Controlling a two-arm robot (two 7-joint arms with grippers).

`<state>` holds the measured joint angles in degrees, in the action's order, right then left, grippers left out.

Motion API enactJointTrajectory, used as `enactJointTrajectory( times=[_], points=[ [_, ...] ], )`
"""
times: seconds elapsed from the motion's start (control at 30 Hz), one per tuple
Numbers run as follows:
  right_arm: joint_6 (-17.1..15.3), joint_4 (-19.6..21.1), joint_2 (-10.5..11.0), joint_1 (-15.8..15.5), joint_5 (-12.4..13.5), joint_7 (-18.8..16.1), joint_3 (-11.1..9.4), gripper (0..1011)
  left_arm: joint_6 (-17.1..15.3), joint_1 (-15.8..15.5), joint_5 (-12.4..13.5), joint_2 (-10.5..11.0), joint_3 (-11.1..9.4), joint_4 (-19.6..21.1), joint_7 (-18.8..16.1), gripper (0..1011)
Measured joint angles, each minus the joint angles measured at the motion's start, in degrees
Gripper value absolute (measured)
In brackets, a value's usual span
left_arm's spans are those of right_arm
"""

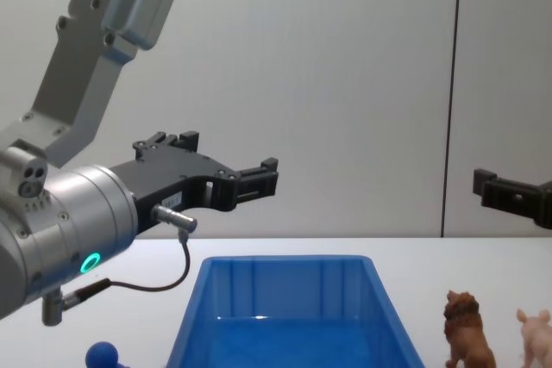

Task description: Pick up the two dolls from the table and place them into the box.

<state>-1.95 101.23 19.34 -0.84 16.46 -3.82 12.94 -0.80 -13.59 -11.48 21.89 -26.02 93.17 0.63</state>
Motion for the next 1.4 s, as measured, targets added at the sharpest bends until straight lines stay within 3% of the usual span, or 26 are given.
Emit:
enactJointTrajectory(
  times=[1.4],
  points=[
    [-0.1, 0.0, 0.1, 0.0, 0.0, 0.0, -0.1, 1001, 0.0, 0.0, 0.0, 0.0, 0.0, 0.0, 0.0, 1002]
  ],
)
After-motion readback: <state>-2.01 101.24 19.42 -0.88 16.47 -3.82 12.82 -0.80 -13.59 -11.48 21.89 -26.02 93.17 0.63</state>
